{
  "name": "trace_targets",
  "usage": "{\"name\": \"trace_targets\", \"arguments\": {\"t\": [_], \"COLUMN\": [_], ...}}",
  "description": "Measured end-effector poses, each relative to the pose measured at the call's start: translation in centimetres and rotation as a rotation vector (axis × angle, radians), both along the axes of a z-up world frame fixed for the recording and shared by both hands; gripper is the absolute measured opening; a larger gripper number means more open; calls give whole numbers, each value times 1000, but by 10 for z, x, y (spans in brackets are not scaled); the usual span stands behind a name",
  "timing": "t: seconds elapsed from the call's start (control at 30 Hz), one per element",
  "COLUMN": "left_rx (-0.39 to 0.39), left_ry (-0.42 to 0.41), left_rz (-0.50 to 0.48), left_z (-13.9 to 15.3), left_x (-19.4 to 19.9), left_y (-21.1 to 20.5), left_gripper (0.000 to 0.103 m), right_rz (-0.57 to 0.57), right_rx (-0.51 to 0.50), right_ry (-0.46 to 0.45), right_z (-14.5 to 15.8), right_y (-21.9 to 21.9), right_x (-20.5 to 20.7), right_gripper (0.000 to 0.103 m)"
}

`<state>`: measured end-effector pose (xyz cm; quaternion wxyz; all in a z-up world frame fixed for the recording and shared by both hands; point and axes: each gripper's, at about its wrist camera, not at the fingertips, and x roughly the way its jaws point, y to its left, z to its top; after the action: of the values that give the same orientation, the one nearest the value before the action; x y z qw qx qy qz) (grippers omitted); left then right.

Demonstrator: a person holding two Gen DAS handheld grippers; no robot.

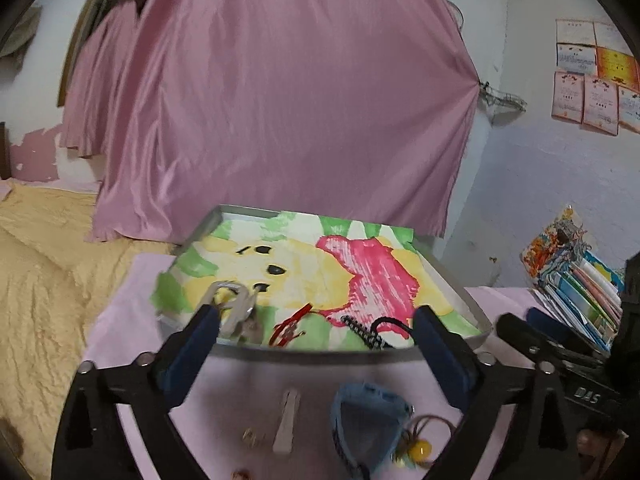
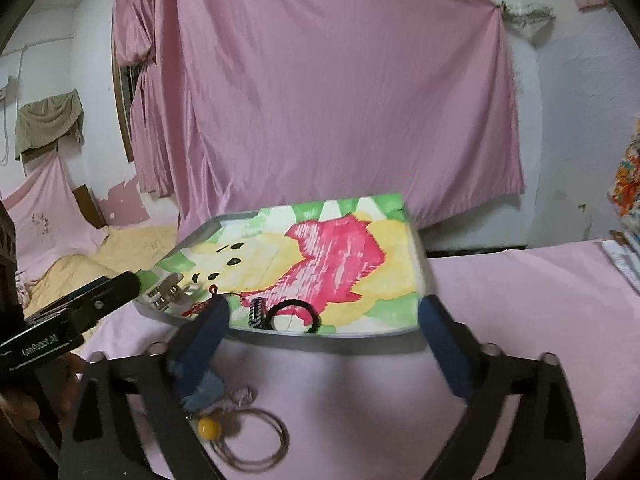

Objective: Organize jewelry
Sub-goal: 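Open both tools to drop the items in the tray, then withdraw, then grasp the brown elastic with yellow bead with the right tool while the left tool grasps a small gold earring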

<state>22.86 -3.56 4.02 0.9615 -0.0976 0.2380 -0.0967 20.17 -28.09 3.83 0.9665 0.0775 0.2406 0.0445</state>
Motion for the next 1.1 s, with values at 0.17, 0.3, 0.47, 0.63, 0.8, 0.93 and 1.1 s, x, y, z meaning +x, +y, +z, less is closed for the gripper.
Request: {"name": "trace_targets", "arguments": {"t": [0.17,0.3,0.47,0.63,0.8,0.93,1.1], "left_rx": [-13,6,33,58,85,101,116], "left_ry": [-56,-114,-140,-129,-99,-65,-3], "left_rz": [30,37,50,59,63,62,42], "left_z": [-1,-3,-9,-19,-28,-34,-38], "left_x": [-37,-67,-92,-106,-112,-112,-106], "left_y": [11,15,18,23,30,36,42], "left_gripper": [103,103,103,103,103,103,103], "right_rz": [7,14,19,24,38,47,65], "right_rx": [-2,-28,-35,-59,-79,-83,-102], "right_ry": [-70,-130,-185,-186,-147,-97,-33], "right_z": [3,3,1,-6,-17,-25,-31], "right_y": [-3,2,8,17,25,29,34], "right_x": [-42,-71,-96,-104,-108,-108,-99], "right_gripper": [102,102,102,102,102,102,102]}}
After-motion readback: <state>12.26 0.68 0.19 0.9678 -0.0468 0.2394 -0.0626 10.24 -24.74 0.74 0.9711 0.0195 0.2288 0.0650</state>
